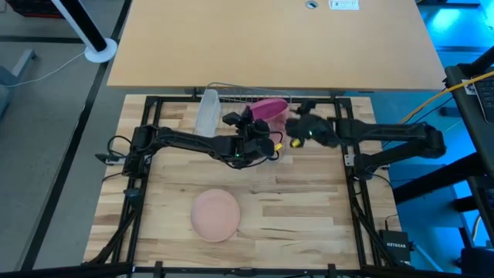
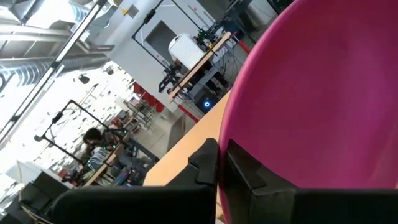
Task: Sort dishes
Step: Put the pink plate into the dish rack
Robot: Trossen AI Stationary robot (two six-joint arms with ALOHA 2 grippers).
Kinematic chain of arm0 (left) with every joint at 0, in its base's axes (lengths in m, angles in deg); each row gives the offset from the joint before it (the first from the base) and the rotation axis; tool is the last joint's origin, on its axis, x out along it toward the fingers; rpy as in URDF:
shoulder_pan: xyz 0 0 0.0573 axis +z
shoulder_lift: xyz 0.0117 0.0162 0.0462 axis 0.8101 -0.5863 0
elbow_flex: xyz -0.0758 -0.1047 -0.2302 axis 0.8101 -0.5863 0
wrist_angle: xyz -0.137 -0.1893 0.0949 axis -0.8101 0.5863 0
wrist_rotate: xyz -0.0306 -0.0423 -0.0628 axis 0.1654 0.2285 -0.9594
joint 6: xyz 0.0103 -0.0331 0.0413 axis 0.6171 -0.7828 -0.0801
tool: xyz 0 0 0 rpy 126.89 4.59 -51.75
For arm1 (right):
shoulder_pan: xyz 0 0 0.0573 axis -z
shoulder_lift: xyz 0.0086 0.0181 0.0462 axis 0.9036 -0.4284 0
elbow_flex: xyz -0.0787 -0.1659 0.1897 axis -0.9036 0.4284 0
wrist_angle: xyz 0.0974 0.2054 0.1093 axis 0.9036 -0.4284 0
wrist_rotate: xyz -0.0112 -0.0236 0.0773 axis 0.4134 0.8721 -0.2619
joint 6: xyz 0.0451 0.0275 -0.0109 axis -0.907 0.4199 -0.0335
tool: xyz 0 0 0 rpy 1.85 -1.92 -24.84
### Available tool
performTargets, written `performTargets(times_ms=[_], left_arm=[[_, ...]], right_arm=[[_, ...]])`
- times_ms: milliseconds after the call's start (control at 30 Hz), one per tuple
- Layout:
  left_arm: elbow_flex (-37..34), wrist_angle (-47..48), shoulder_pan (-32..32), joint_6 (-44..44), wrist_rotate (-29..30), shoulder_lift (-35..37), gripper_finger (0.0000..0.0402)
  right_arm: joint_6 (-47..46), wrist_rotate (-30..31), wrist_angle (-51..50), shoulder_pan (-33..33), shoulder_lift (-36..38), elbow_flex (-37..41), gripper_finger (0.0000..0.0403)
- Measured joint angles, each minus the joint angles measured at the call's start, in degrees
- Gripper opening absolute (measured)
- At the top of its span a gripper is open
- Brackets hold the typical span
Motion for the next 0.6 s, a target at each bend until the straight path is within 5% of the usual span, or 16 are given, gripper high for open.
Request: performTargets(times_ms=[300, 600], left_arm=[[0.0, 0.1, -1.2, 0.0, 0.1, 0.0, 0.0], [0.0, 0.1, -2.3, -1.8, 0.0, 0.0, 0.0]], right_arm=[[0.1, -16.1, 8.3, 14.0, -1.0, 0.0, 0.0195], [1.1, -21.2, 9.6, 17.9, -1.0, 0.0, 0.0195]])
